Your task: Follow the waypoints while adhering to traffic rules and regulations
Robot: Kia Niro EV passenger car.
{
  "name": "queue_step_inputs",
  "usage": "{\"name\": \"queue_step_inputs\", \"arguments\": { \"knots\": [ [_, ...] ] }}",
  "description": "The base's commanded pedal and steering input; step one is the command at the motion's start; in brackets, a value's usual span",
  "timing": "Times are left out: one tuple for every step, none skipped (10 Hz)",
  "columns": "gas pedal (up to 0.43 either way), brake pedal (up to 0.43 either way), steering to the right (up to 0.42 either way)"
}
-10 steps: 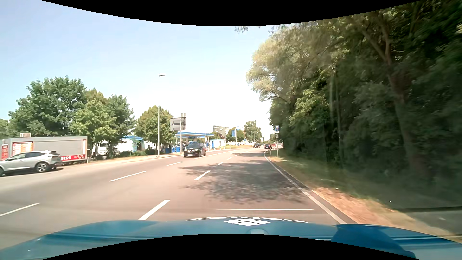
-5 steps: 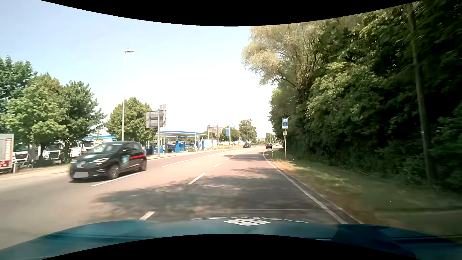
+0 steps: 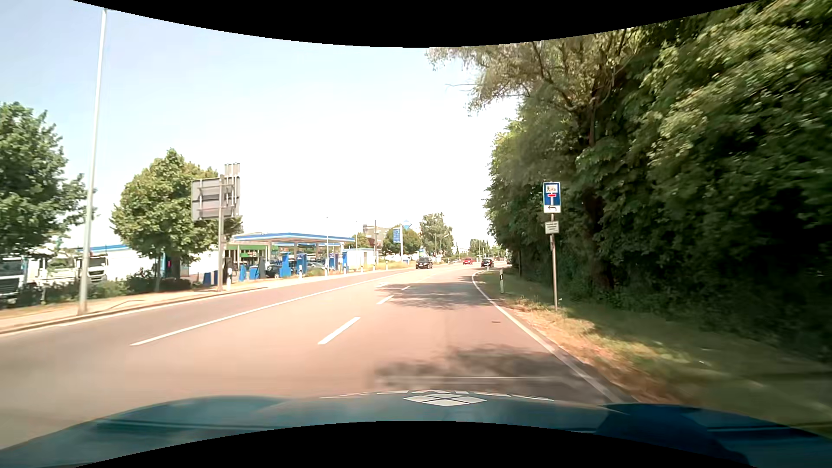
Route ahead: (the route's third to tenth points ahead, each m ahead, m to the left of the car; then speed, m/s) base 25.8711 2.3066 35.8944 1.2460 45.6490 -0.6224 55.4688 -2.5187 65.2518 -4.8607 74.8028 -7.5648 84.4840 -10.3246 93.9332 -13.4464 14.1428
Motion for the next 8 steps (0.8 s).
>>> {"name": "queue_step_inputs", "arguments": {
  "knots": [
    [0.209,0.0,0.011],
    [0.209,0.0,0.012],
    [0.209,0.0,0.012],
    [0.209,0.0,0.012],
    [0.209,0.0,0.011],
    [0.209,0.0,0.012],
    [0.209,0.0,0.012],
    [0.209,0.0,0.011]
  ]
}}
